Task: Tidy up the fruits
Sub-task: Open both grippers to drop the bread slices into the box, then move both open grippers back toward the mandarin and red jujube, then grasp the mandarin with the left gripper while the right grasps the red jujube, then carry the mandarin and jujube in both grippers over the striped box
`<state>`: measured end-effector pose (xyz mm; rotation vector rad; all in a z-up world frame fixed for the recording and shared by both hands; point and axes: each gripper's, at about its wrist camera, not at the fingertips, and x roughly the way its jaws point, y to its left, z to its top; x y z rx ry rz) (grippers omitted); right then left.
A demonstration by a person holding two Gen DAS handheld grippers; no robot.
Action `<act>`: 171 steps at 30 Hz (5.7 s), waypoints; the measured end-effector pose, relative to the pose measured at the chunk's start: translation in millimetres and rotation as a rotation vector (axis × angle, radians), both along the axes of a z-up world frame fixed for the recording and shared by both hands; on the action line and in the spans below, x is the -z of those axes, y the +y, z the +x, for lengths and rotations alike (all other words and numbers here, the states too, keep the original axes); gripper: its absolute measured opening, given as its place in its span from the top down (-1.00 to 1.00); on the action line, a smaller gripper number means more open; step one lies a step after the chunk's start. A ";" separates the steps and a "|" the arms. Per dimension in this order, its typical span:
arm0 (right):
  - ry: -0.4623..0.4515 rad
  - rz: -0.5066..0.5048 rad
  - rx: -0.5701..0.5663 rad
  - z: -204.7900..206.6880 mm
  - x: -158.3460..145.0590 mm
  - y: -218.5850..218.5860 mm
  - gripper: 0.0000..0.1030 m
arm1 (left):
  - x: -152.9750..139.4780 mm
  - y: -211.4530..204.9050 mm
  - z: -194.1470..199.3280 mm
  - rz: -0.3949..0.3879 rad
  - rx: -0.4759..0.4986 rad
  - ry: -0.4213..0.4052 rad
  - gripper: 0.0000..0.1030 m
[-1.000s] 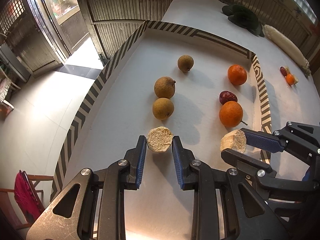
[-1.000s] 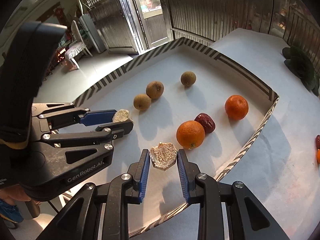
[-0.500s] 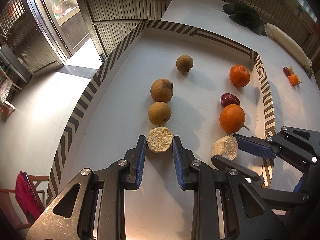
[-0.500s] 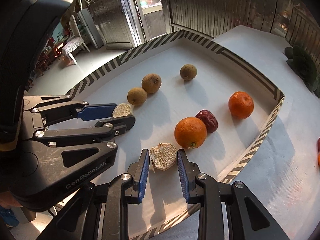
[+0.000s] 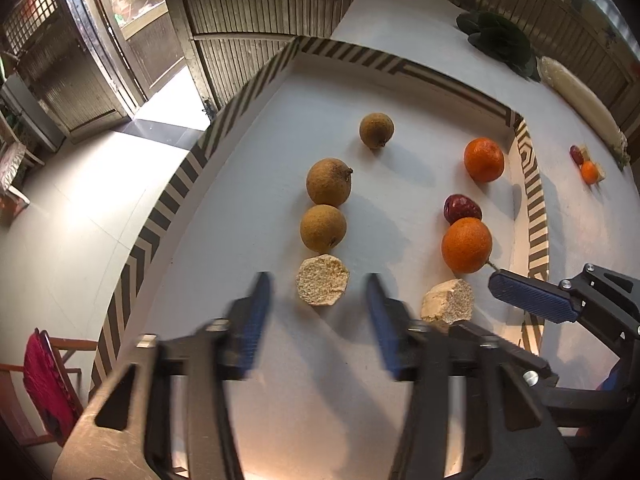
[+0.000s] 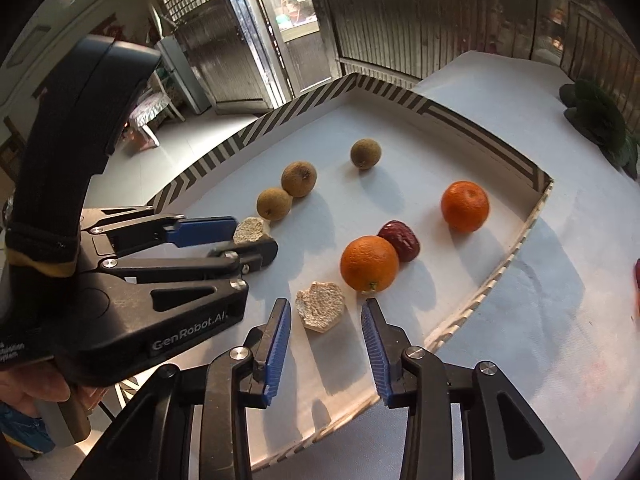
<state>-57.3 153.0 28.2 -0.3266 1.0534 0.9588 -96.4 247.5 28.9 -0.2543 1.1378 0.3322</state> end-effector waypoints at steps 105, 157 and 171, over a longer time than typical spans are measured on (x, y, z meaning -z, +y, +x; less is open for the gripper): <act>-0.072 0.027 0.547 166.1 -2.4 -213.6 0.65 | -12.0 -173.7 169.0 -0.071 0.374 -0.056 0.41; -0.059 0.074 0.094 -6.9 -46.0 -49.8 0.65 | -39.5 -40.1 0.7 0.007 0.085 -0.079 0.41; 0.021 0.041 -0.049 -19.3 -19.6 -8.1 0.65 | -19.9 -1.6 -32.2 0.011 -0.021 -0.007 0.41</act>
